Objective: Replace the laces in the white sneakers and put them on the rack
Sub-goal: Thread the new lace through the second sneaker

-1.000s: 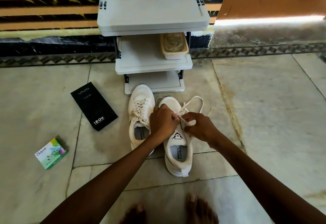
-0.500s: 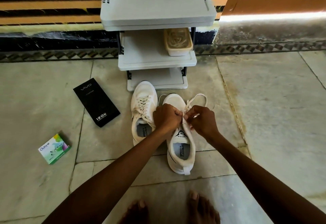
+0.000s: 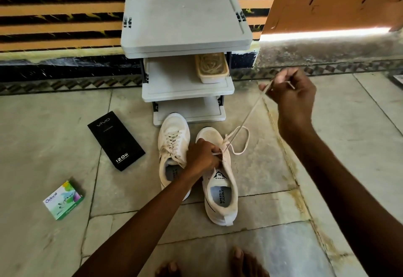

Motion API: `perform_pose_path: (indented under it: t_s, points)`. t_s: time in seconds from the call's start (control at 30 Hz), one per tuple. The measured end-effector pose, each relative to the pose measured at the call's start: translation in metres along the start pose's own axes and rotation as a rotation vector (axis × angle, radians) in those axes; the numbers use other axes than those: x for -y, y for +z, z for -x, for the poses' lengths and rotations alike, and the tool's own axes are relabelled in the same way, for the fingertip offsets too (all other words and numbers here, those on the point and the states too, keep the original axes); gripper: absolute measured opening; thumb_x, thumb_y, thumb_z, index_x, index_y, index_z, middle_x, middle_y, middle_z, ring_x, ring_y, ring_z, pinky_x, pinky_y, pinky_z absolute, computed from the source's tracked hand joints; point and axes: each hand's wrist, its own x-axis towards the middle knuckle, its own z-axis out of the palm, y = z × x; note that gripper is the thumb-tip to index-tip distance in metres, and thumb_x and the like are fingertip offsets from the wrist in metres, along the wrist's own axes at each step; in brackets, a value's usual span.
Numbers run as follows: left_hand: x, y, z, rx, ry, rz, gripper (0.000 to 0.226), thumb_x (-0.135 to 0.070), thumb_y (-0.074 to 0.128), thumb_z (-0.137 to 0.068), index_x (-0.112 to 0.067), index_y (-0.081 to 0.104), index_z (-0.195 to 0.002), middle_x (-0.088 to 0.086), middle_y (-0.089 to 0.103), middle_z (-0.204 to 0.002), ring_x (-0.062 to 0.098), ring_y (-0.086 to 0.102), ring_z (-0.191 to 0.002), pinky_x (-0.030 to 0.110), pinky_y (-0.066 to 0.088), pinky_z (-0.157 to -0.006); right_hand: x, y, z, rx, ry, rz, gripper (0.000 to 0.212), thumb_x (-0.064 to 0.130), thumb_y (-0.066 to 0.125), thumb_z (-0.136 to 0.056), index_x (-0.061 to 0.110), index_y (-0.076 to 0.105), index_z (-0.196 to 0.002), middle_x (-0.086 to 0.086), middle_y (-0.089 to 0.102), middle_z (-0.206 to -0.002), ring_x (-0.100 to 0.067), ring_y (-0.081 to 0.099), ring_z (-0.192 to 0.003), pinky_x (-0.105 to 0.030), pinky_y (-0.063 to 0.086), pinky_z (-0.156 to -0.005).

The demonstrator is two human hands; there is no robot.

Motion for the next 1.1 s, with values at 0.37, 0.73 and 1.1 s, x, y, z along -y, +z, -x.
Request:
perform_pose_path:
  t_s: [0.37, 0.73, 1.1]
  points:
    - [-0.009, -0.046, -0.029, 0.11, 0.407, -0.727, 0.032, -0.046, 0.067, -0.086, -0.021, 0.067, -0.105, 0.006, 0.048, -0.125, 0.027, 0.039, -0.122, 0.037, 0.033, -0.094, -0.083, -0.006, 0.062, 0.744, 0.425, 1.002, 0.011, 0.019, 0.057, -0.095, 0.017, 0.064, -0.103, -0.003, 0.066, -0.094, -0.019, 0.065, -0.081, -0.03, 0.053, -0.072]
    - [-0.005, -0.073, -0.048, 0.032, 0.518, -1.233, 0.026, -0.019, 0.05, -0.097, -0.02, 0.054, -0.123, 0.005, 0.058, -0.123, 0.026, 0.056, -0.114, 0.038, 0.043, -0.089, -0.101, -0.007, 0.074, 0.902, 0.237, 1.331, 0.027, 0.029, 0.041, -0.101, 0.012, 0.06, -0.11, -0.013, 0.066, -0.107, -0.034, 0.063, -0.097, -0.036, 0.048, -0.074]
    - [0.002, -0.021, -0.06, -0.226, 0.475, -0.848, 0.069, 0.0, 0.055, -0.091, -0.015, 0.023, -0.15, 0.014, 0.042, -0.143, 0.031, 0.053, -0.12, 0.039, 0.05, -0.088, -0.113, -0.005, 0.076, 0.74, -0.019, 1.32, 0.018, 0.033, 0.048, -0.1, 0.024, 0.056, -0.113, -0.004, 0.069, -0.091, -0.028, 0.067, -0.08, -0.033, 0.048, -0.066]
